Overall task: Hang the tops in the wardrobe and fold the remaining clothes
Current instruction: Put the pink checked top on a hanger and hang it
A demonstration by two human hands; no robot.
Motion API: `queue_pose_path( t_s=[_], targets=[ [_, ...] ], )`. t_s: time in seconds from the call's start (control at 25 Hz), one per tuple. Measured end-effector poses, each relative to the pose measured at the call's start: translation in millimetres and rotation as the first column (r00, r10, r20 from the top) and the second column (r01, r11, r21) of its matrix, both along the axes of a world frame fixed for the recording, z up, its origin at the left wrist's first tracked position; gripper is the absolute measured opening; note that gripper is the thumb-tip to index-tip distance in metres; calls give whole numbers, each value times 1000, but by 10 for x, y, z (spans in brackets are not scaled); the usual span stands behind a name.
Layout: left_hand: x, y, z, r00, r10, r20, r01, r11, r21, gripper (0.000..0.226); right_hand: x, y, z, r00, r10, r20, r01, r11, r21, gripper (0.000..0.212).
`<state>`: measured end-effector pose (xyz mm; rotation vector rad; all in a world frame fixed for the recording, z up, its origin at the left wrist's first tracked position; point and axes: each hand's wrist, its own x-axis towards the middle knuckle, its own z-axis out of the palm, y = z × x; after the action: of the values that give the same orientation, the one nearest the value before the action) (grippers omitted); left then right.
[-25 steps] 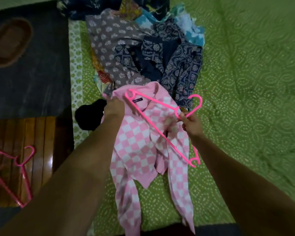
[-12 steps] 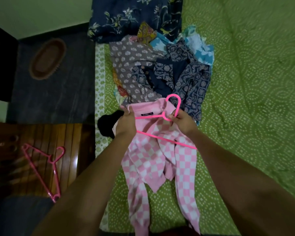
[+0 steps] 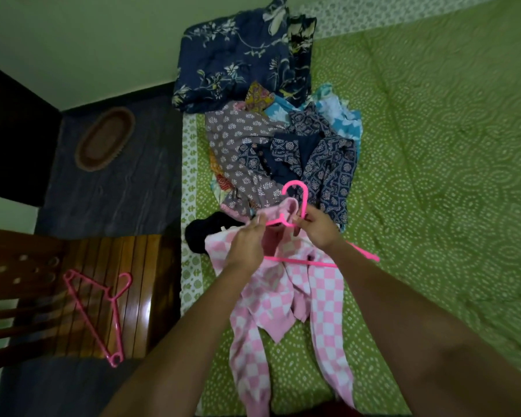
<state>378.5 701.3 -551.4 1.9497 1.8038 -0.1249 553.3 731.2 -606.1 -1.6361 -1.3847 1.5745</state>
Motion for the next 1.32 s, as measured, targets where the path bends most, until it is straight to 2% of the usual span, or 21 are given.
queue_pose_path(
  t_s=[0.12, 0.28, 0.36, 0.44, 0.56, 0.64, 0.68, 0.72, 0.76, 0.84, 0.88, 0.92, 0.96, 1.0, 1.04, 1.08, 1.12, 1.16, 1.2, 1.24, 1.32],
  targets=[
    [51, -272, 187, 996, -8, 94, 7, 1000, 7, 79, -35, -190, 179, 997, 60, 47, -61, 997, 39, 12],
    [138, -583, 542, 972, 21, 234, -36, 998, 60, 78, -98, -479, 448, 993, -118, 24, 115, 987, 110, 4],
    [186, -768, 738, 950, 25, 310, -63, 991, 114, 76, -152, -676, 614, 979, -205, -7, 204, 969, 136, 8],
    [221, -1000, 924, 942, -40, 334, 1, 993, 117, 79, -193, -906, 844, 963, -266, -47, 270, 948, 169, 14],
    [41, -1160, 1317, 945, -150, 291, 106, 981, 160, 85, -110, -1149, 1209, 954, -267, -135, 292, 929, 225, 10],
    [-195, -975, 1679, 972, -221, 77, 184, 927, 327, 70, -6, -1182, 1501, 958, -246, -149, 278, 922, 270, 7],
    [-303, -848, 1878, 960, -276, -39, 272, 894, 356, 61, 27, -1222, 1722, 955, -247, -165, 287, 909, 301, 9],
    [-362, -762, 2085, 932, -349, -97, 362, 876, 319, 56, 43, -1245, 1938, 953, -238, -188, 290, 894, 340, 12],
    [-384, -705, 2243, 905, -416, -87, 425, 872, 243, 55, 51, -1262, 2149, 952, -219, -215, 289, 874, 391, 15],
    [-316, -724, 2480, 878, -470, 91, 453, 876, 164, 51, 22, -1335, 2580, 949, -203, -242, 298, 829, 473, 8],
    [-258, -775, 2579, 864, -478, 157, 445, 872, 204, 45, 22, -1405, 2747, 943, -264, -203, 333, 776, 535, 6],
    [-197, -811, 2679, 850, -495, 179, 440, 855, 274, 39, 19, -1507, 2882, 916, -386, -112, 363, 676, 642, 17],
    [-147, -851, 2814, 839, -512, 183, 436, 835, 335, 36, 44, -1622, 2963, 825, -565, -11, 359, 510, 782, 25],
    [-101, -877, 2963, 830, -527, 185, 432, 816, 385, 33, 60, -1768, 3029, 687, -726, 29, 275, 296, 915, 26],
    [-76, -910, 3121, 820, -542, 185, 433, 798, 420, 31, 63, -1923, 3014, 591, -804, 67, 105, 158, 982, 22],
    [-60, -935, 3266, 802, -566, 190, 441, 776, 451, 31, 25, -2123, 2969, 546, -823, 156, -96, 124, 988, 19],
    [-51, -978, 3407, 780, -594, 196, 454, 753, 476, 31, -2, -2244, 2815, 514, -801, 307, -265, 192, 945, 18],
    [-42, -1007, 3510, 759, -619, 204, 466, 734, 494, 31, -25, -2346, 2644, 461, -752, 471, -359, 327, 874, 21],
    [-27, -1063, 3609, 733, -650, 202, 484, 706, 517, 30, -41, -2427, 2524, 408, -687, 601, -374, 474, 797, 26],
    [-21, -1109, 3669, 714, -672, 198, 494, 683, 538, 28, -45, -2465, 2454, 375, -615, 693, -311, 621, 719, 31],
    [-47, -1186, 3757, 686, -704, 187, 512, 649, 563, 24, 43, -2499, 2444, 352, -514, 782, -145, 796, 588, 35]
  ],
)
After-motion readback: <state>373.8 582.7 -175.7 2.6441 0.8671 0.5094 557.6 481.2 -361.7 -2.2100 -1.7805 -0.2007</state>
